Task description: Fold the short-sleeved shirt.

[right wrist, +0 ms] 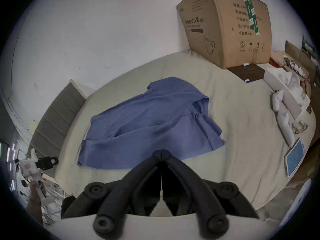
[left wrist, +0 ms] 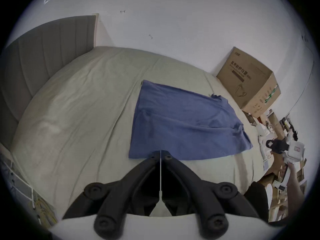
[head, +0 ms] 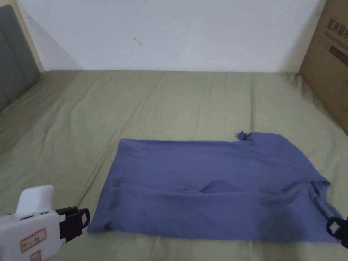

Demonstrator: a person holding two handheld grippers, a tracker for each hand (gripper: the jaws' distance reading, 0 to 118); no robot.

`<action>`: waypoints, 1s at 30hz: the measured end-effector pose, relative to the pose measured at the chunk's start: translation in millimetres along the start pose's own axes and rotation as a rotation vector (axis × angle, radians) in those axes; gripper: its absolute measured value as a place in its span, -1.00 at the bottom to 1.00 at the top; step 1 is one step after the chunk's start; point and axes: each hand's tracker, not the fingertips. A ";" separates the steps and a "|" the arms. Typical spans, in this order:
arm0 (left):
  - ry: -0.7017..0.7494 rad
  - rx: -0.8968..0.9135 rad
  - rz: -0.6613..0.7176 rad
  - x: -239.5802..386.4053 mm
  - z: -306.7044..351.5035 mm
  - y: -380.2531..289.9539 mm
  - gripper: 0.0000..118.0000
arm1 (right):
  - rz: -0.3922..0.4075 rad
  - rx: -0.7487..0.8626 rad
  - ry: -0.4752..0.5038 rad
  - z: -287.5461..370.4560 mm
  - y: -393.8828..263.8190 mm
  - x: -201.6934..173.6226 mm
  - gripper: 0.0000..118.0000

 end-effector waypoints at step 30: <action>0.075 -0.147 -0.089 0.2 -73.6 19.1 -0.96 | -0.103 -0.144 -0.117 -74.2 36.9 103.7 0.41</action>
